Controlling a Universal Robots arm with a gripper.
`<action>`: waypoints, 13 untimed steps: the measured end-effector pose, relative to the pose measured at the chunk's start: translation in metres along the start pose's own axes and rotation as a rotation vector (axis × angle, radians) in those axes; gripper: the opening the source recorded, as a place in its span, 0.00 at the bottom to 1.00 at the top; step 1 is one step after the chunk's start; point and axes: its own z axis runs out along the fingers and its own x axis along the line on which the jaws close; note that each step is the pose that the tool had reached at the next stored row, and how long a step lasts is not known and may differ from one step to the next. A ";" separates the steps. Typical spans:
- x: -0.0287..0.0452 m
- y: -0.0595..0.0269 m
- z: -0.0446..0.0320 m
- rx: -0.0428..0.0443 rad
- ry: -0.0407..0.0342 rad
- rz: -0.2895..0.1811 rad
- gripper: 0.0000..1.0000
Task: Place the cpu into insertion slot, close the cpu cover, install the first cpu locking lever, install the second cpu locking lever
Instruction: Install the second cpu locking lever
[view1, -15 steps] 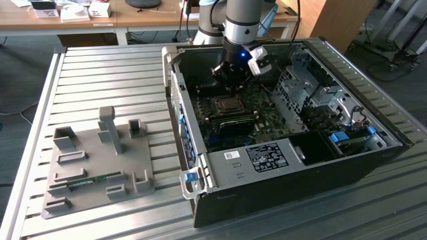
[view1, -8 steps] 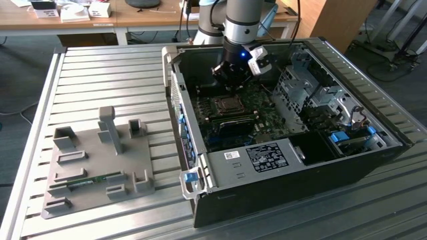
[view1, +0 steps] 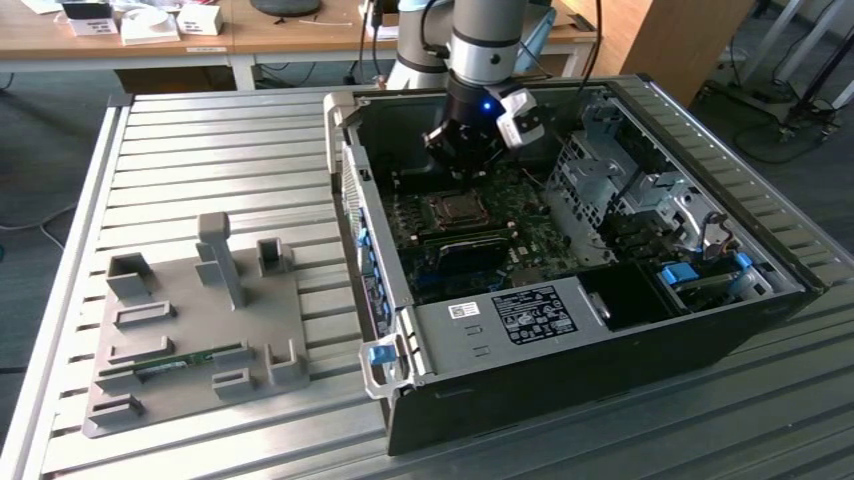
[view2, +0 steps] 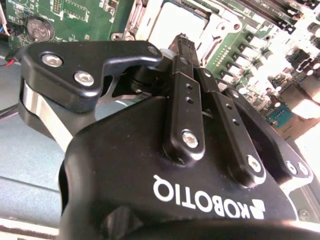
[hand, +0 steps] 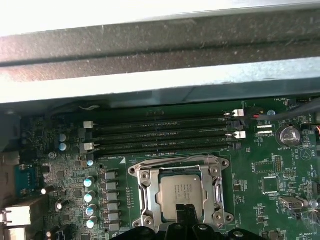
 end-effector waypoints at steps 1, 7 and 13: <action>0.0000 0.0000 -0.0003 0.0000 0.0000 0.000 0.11; -0.0001 0.0000 -0.0021 -0.0001 -0.0001 0.000 0.11; -0.0001 -0.0001 -0.0027 0.0001 0.0001 0.000 0.11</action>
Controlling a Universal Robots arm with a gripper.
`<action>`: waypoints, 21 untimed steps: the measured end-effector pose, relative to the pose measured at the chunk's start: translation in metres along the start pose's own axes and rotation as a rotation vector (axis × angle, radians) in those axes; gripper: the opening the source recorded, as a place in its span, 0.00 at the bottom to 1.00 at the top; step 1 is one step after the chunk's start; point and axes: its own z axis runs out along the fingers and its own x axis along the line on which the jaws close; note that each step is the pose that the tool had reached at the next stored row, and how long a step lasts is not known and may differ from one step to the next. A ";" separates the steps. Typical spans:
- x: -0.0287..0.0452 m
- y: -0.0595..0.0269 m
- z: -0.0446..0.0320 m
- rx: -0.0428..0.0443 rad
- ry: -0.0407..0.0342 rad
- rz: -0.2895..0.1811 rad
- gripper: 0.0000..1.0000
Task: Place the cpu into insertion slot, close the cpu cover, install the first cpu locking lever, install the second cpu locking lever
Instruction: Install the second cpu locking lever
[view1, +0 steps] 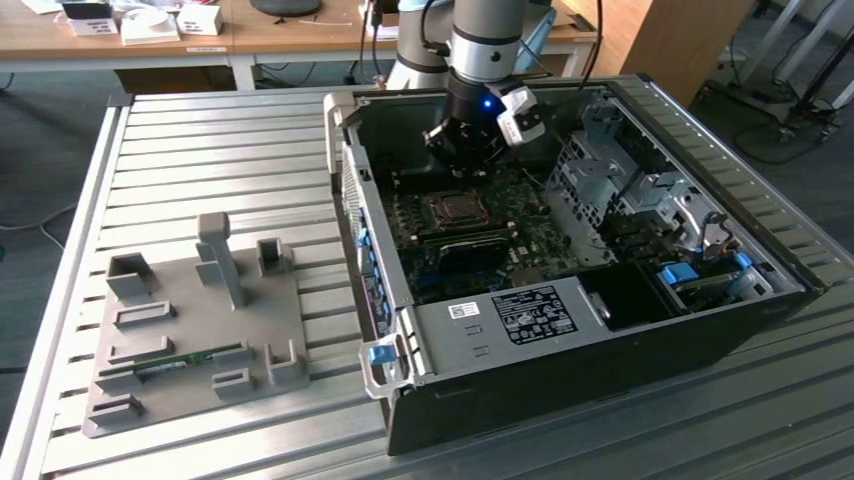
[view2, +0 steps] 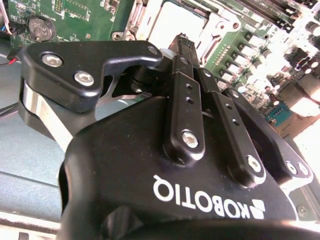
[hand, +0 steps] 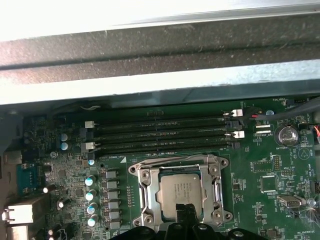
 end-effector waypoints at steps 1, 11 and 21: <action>0.0000 0.0000 -0.0002 0.0001 0.0000 0.000 0.11; -0.0001 -0.0011 -0.0006 0.0000 0.0000 0.000 0.11; -0.0005 -0.0048 -0.0006 0.0000 0.0000 0.000 0.11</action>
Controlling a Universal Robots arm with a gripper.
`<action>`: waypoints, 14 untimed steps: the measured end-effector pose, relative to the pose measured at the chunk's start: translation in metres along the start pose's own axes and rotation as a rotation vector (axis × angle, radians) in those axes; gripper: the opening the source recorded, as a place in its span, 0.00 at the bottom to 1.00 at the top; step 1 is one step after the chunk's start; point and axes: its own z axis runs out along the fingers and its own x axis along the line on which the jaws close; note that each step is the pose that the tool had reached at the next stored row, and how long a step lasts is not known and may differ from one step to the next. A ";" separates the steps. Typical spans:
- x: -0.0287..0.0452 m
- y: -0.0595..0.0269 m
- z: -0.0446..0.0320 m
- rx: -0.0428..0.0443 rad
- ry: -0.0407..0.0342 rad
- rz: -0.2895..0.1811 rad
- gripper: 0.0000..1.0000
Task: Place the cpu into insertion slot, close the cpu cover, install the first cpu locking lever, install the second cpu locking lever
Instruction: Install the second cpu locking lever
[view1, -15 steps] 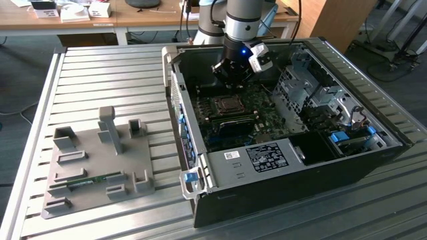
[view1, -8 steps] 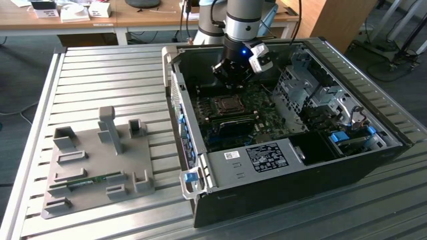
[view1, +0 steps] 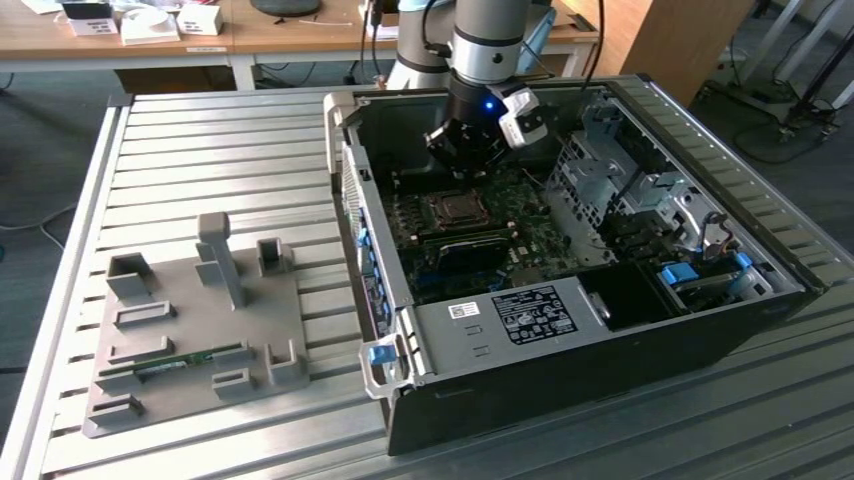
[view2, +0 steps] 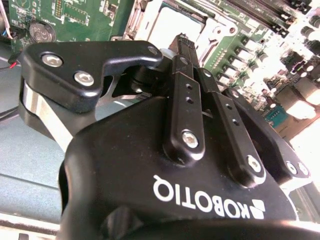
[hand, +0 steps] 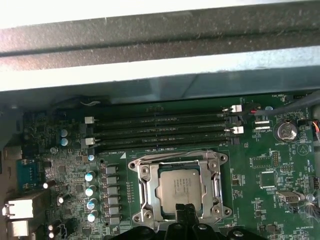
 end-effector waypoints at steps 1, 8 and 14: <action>0.0000 -0.0004 0.0000 0.0000 0.0000 0.000 0.11; -0.0003 -0.0031 0.0000 0.0000 0.0000 0.000 0.11; -0.0004 -0.0050 0.0001 0.0000 0.0000 0.000 0.11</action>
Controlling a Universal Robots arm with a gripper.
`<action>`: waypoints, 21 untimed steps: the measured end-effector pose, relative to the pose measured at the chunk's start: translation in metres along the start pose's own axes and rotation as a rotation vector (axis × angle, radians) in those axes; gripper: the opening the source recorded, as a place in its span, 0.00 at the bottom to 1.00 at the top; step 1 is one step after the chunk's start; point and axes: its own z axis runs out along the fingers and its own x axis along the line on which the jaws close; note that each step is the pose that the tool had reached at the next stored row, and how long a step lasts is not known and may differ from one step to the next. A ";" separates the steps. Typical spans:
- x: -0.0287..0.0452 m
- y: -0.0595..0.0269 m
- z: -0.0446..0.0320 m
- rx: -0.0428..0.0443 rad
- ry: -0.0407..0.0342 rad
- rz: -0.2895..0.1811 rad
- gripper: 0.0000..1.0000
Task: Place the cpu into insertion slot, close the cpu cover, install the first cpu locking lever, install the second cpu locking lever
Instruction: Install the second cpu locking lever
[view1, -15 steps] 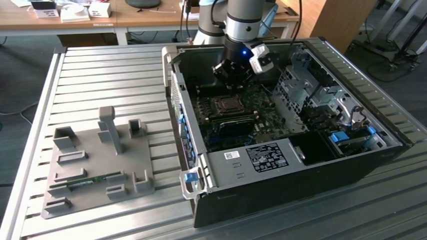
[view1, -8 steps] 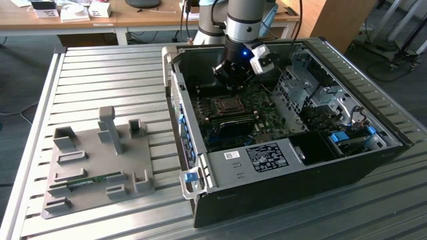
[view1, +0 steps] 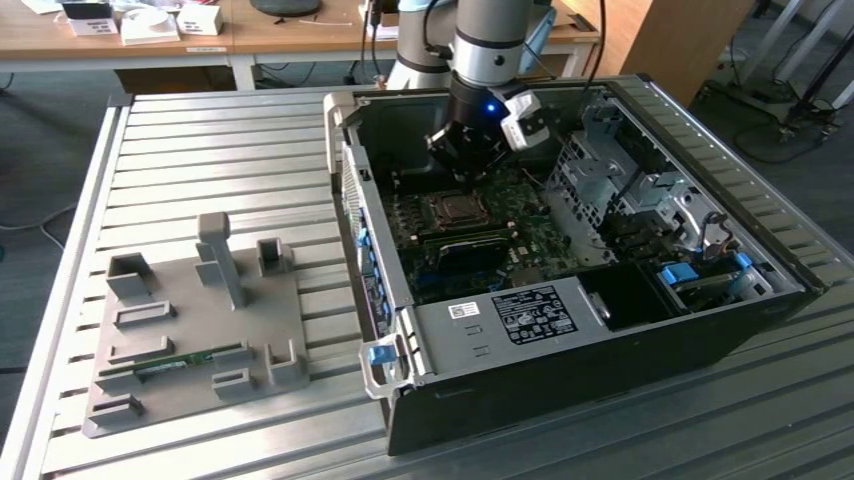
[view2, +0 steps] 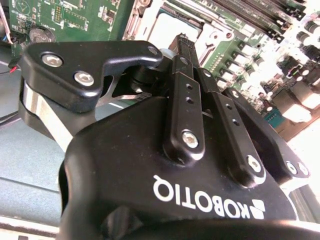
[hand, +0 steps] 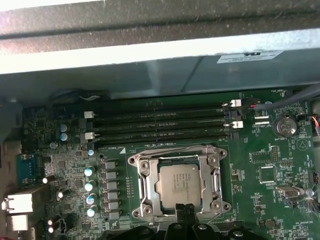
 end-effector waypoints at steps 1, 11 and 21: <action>0.0000 -0.0003 0.0000 -0.0001 0.0000 0.000 0.11; -0.0004 -0.0040 -0.0003 -0.0001 0.0000 0.000 0.11; -0.0005 -0.0048 -0.0013 0.0001 -0.0001 0.000 0.11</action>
